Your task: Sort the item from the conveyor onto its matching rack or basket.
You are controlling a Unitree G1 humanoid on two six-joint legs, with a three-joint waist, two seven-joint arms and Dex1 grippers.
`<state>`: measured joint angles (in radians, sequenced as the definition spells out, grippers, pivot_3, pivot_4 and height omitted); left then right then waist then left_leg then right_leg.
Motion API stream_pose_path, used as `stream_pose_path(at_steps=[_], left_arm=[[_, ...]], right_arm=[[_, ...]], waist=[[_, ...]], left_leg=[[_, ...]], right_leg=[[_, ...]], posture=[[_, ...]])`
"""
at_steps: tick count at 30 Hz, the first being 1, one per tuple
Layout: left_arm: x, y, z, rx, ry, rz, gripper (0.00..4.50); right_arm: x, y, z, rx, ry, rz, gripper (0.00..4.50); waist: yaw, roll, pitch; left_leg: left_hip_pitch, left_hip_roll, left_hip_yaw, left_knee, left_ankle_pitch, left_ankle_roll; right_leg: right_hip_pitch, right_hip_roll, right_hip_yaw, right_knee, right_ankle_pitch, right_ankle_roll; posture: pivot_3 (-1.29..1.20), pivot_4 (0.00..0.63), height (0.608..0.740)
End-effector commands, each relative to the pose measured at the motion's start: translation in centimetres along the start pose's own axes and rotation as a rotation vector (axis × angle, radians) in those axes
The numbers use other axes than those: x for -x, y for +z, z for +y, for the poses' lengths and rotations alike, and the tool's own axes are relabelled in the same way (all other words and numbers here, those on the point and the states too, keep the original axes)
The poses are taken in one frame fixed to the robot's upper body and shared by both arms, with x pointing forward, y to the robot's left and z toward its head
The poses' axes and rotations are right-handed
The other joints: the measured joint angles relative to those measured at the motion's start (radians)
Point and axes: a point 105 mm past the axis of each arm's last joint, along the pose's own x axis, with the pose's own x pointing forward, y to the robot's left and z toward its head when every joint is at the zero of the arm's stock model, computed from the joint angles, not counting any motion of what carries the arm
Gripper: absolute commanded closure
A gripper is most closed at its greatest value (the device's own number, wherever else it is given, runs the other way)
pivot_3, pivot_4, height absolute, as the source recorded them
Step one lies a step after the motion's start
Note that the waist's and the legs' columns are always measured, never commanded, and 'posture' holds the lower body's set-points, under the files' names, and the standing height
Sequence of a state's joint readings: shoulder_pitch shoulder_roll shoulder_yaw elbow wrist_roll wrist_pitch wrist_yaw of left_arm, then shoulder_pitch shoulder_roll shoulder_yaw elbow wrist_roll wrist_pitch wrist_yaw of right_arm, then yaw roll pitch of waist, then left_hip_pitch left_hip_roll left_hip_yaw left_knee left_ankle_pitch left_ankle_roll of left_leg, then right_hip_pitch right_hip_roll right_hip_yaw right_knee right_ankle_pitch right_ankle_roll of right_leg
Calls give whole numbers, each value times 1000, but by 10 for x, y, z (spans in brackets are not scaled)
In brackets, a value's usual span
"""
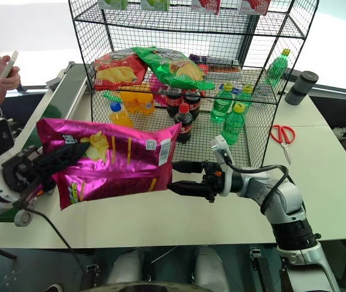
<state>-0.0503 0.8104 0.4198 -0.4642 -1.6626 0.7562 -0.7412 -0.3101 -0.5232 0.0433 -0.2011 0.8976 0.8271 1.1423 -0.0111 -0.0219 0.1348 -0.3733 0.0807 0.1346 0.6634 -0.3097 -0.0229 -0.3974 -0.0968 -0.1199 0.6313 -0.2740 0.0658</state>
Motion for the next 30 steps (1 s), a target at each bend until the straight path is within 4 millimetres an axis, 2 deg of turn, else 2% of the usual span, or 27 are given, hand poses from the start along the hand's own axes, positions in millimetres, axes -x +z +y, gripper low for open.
stream_pose_path(at_steps=[1, 8, 11, 12, 13, 20, 25, 28, 30], left_arm=[[-9, 4, 1, 48, -66, -25, 4413], [-13, 2, 11, 111, -82, -53, 4413], [-11, -2, 15, 109, -66, -48, 4413], [-11, -2, 16, 105, -61, -48, 4500], [-11, -2, 16, 103, -58, -53, 4500], [-8, -3, 22, 61, -33, -48, 4500], [-2, -4, 29, 28, 0, -31, 4500], [6, -8, 33, -18, 43, -3, 3661], [10, -9, 36, -36, 60, 6, 2669]], right_arm=[[-8, 13, 19, 32, 89, -4, 0], [-19, 22, 16, 74, 78, -32, 0], [-19, 16, 17, 44, 84, -4, 0], [-19, 14, 17, 36, 84, 7, 542], [-19, 12, 17, 38, 81, 17, 808], [-19, 4, 14, 33, 71, 55, 4240], [-15, 6, 10, 78, 41, 61, 4303], [-10, 8, 7, 139, -4, 64, 4303], [-4, 9, 7, 169, -30, 65, 4303]], waist=[[-3, 0, 0], [-3, 0, 0], [-1, 0, 0], [1, -1, 0], [2, -1, 0], [-1, 0, 0], [0, -1, 0], [-1, 0, 0], [0, 0, 0]], left_leg=[[0, 0, 0, 0, 0, 0], [0, 0, 0, 0, 0, 0], [0, 0, 0, 0, 0, -1], [0, 0, 0, 0, 0, -1], [-1, 0, 0, 0, 0, -1], [-1, -1, 0, 0, 0, 0], [-1, -1, 0, 0, 0, 0], [-1, -1, 0, 0, 0, 0], [-1, -1, 0, 0, 0, 0]], right_leg=[[0, 0, 0, 0, 0, 0], [0, 0, 0, -1, 0, 0], [0, 0, 0, 0, 0, 0], [0, 0, 0, -1, 0, 0], [0, 0, 0, -1, 0, 0], [0, 0, 0, -1, 0, 0], [0, 0, 0, -1, 0, 0], [0, 0, 0, -1, 0, 0], [0, 0, 0, -1, 0, 0]], posture=[[0, 150, 726], [0, 150, 726], [0, 150, 726], [0, 150, 726], [0, 150, 726], [0, 150, 726], [0, 150, 726], [0, 150, 726], [0, 150, 726]])
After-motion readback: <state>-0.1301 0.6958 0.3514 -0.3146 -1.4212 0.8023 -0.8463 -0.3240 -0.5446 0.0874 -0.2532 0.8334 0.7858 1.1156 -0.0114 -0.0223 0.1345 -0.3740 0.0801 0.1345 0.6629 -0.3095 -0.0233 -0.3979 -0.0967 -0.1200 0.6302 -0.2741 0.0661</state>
